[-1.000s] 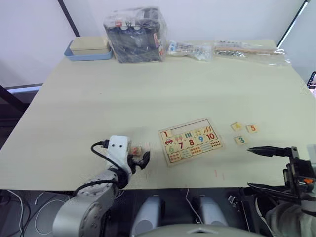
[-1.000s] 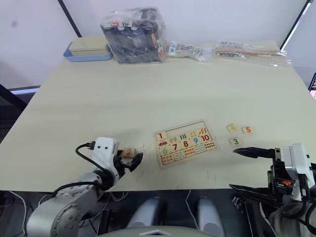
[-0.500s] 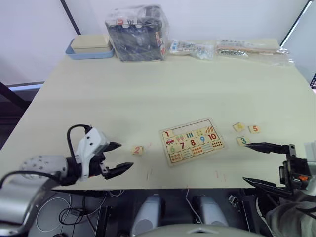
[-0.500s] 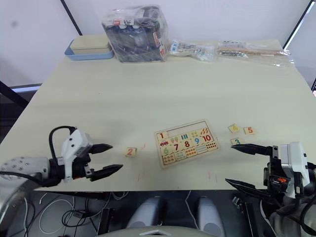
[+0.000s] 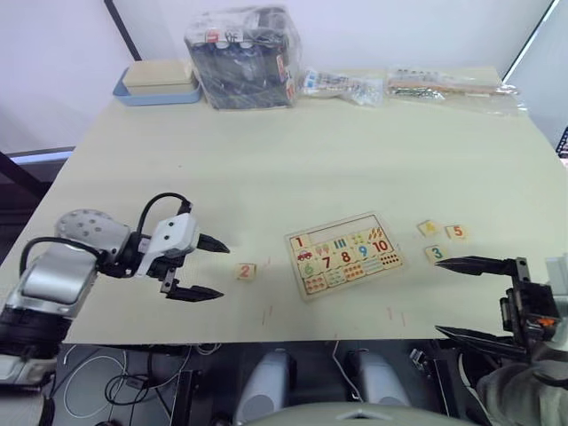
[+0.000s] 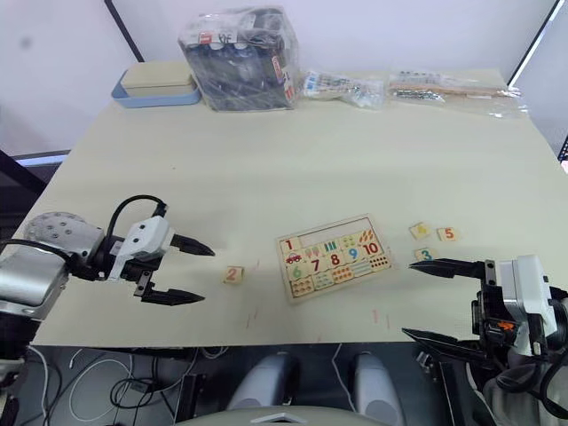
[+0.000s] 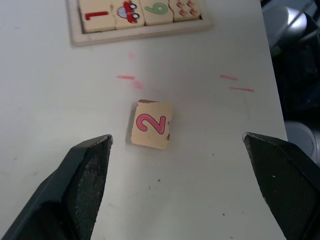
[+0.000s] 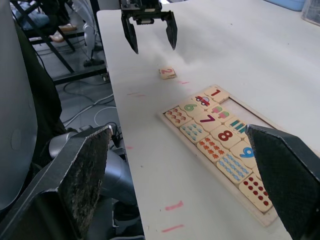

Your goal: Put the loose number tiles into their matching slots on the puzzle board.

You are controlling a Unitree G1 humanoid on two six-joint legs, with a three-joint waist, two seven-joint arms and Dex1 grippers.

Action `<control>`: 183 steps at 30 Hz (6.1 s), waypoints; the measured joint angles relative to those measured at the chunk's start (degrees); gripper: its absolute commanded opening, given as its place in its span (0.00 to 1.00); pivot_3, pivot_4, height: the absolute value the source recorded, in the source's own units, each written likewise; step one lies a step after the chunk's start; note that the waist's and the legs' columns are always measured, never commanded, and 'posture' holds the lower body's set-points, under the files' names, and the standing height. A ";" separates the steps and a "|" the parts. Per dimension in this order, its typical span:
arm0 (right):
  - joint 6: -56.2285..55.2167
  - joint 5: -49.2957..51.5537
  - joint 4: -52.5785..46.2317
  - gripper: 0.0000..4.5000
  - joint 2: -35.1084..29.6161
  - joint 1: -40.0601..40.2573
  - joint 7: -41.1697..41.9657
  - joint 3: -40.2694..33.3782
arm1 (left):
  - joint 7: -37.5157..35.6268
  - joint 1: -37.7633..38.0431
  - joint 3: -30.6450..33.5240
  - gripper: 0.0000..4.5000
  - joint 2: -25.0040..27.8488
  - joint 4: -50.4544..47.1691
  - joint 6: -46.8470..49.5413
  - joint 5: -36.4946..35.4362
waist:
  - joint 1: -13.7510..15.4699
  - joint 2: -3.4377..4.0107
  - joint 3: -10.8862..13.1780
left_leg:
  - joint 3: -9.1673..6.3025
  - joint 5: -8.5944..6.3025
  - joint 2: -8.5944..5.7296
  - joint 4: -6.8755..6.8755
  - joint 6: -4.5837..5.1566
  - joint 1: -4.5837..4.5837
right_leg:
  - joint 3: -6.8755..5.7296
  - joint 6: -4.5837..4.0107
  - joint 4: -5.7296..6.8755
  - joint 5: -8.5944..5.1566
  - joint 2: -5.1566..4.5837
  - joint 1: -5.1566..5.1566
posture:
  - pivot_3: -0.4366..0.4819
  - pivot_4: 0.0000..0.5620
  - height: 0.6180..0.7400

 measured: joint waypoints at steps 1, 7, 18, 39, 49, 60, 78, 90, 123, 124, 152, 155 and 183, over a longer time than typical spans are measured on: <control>0.36 0.25 0.03 1.00 -0.52 0.00 0.22 -0.28 | -0.17 -0.40 -0.60 0.99 0.19 0.60 -0.19 0.86 | -0.06 0.01 0.00 | 0.00 0.00 0.00 0.00 0.00 0.00 | 0.00 0.00 0.01 0.00 0.00 -0.01 | 0.48 0.27 1.00; 1.56 2.22 0.27 1.00 -2.20 -3.77 -0.27 -0.61 | -0.41 -6.62 -6.27 0.99 -4.33 6.17 -3.66 5.14 | 0.49 -0.08 0.02 | -0.13 0.00 -0.02 0.13 0.01 -0.07 | -0.17 0.02 0.05 0.01 0.04 0.03 | 0.48 0.27 1.00; 1.56 2.10 0.55 1.00 -0.74 -2.15 -0.33 -0.50 | 0.46 -7.04 -6.46 0.99 -5.79 7.72 -7.31 7.38 | 0.30 -0.08 0.02 | -0.14 0.00 -0.02 0.12 0.01 -0.06 | -0.18 0.03 0.08 0.01 0.03 0.03 | 0.48 0.27 1.00; 0.00 1.46 1.70 1.00 0.66 -0.56 0.43 -0.54 | 3.38 -7.01 -6.66 0.69 -8.46 10.11 -9.63 10.63 | 0.38 -0.08 0.02 | -0.14 0.01 -0.04 0.13 0.01 0.01 | -0.17 0.03 0.16 0.02 0.05 0.06 | 0.48 0.27 1.00; -2.07 -0.35 1.70 1.00 2.52 1.21 0.46 -0.54 | 3.72 -6.46 -6.60 0.29 -8.69 8.63 -8.66 10.47 | 0.36 -0.08 0.01 | -0.11 0.01 -0.05 0.16 0.01 0.07 | -0.14 0.03 0.27 0.02 0.06 0.08 | 0.48 0.27 1.00; -4.16 -2.93 1.78 1.00 5.73 1.13 -1.54 1.45 | 6.68 -20.43 -6.96 0.29 -7.63 -5.39 20.77 7.30 | 0.24 -0.17 0.05 | -0.10 0.02 -0.12 0.25 0.01 0.18 | -0.08 0.03 0.58 0.00 0.13 0.09 | 0.48 0.27 1.00; -7.44 -5.49 0.33 1.00 9.00 3.68 -6.39 3.15 | 14.70 -52.90 -39.17 0.29 -20.40 -2.06 66.39 11.42 | -1.24 -0.43 0.16 | -0.17 0.03 -0.37 0.35 -0.01 0.25 | 0.17 0.10 0.91 -0.08 0.23 0.04 | 0.48 0.27 1.00; -8.81 -5.85 -0.62 1.00 9.88 5.02 -8.79 3.30 | 18.45 -59.90 -49.91 0.29 -28.33 6.56 70.42 8.91 | -1.13 -0.42 0.16 | -0.17 0.03 -0.36 0.33 -0.01 0.22 | 0.20 0.16 0.91 -0.12 0.15 0.02 | 0.48 0.27 1.00; -10.69 -5.61 -3.07 1.00 10.54 8.43 -10.25 3.27 | 26.10 -58.13 -50.80 0.29 -31.91 9.66 68.73 6.82 | -1.02 -0.42 0.16 | -0.17 0.03 -0.38 0.34 -0.01 0.21 | 0.20 0.19 0.91 -0.13 0.08 0.03 | 0.48 0.27 1.00; -10.69 -5.61 -3.13 1.00 10.53 8.44 -10.27 3.27 | 26.18 -58.01 -50.80 0.29 -31.98 9.66 68.72 6.80 | -1.01 -0.42 0.16 | -0.17 0.03 -0.38 0.34 0.00 0.21 | 0.20 0.19 0.91 -0.13 0.07 0.03 | 0.48 0.27 1.00; -10.69 -5.59 -4.00 1.00 10.52 9.58 -10.99 3.22 | 27.31 -57.82 -50.84 0.29 -32.06 8.94 68.76 5.97 | -0.98 -0.42 0.16 | -0.18 0.03 -0.38 0.34 -0.01 0.21 | 0.20 0.19 0.91 -0.13 0.07 0.03 | 0.48 0.27 1.00; -10.69 -5.59 -4.01 1.00 10.52 9.78 -11.01 3.22 | 27.33 -57.82 -50.84 0.29 -32.05 8.94 68.84 5.96 | -0.98 -0.42 0.16 | -0.17 0.03 -0.39 0.34 -0.01 0.21 | 0.20 0.19 0.91 -0.13 0.07 0.03 | 0.48 0.27 1.00; -10.83 -5.86 -4.01 1.00 10.53 9.80 -11.16 3.30 | 28.35 -57.83 -50.83 0.29 -32.18 8.93 69.33 4.80 | -0.98 -0.42 0.16 | -0.17 0.03 -0.39 0.35 -0.01 0.22 | 0.20 0.19 0.92 -0.12 0.07 0.03 | 0.48 0.27 1.00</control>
